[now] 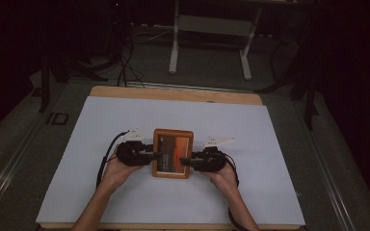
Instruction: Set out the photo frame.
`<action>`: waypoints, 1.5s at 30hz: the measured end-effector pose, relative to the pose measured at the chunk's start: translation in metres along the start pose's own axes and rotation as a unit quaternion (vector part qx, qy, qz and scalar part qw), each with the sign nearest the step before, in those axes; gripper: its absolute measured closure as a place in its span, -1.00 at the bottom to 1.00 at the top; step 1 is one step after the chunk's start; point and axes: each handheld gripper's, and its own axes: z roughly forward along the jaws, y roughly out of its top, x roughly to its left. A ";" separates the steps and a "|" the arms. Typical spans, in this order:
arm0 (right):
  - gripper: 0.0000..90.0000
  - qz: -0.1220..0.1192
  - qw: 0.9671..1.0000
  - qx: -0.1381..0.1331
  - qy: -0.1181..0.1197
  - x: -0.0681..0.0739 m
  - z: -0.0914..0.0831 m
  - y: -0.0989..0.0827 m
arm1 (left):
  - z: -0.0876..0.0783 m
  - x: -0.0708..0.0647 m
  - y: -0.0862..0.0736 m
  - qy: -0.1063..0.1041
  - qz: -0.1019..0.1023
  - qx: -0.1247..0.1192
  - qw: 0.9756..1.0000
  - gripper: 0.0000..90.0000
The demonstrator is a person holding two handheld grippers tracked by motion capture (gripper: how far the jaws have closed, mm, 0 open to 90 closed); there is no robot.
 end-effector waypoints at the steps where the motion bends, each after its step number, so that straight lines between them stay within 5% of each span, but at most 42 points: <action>1: 0.34 0.000 1.000 0.000 0.000 0.000 0.000 0.000 | 0.000 0.000 0.000 0.000 0.000 0.000 1.000 0.30; 19: 0.33 0.000 1.000 0.001 -0.001 -0.001 -0.001 -0.001 | -0.002 0.000 -0.002 -0.004 0.000 0.001 1.000 0.35; 26: 0.30 -0.007 1.000 0.002 -0.007 0.000 -0.003 -0.002 | -0.001 0.001 -0.003 0.004 0.002 0.012 1.000 0.21; 38: 0.07 -0.021 1.000 -0.010 -0.010 0.001 -0.023 0.005 | -0.015 0.009 -0.003 -0.002 -0.016 -0.012 1.000 0.08; 45: 0.05 -0.027 0.999 -0.010 -0.018 -0.001 -0.038 0.008 | -0.030 0.015 -0.002 0.020 -0.026 -0.029 0.999 0.07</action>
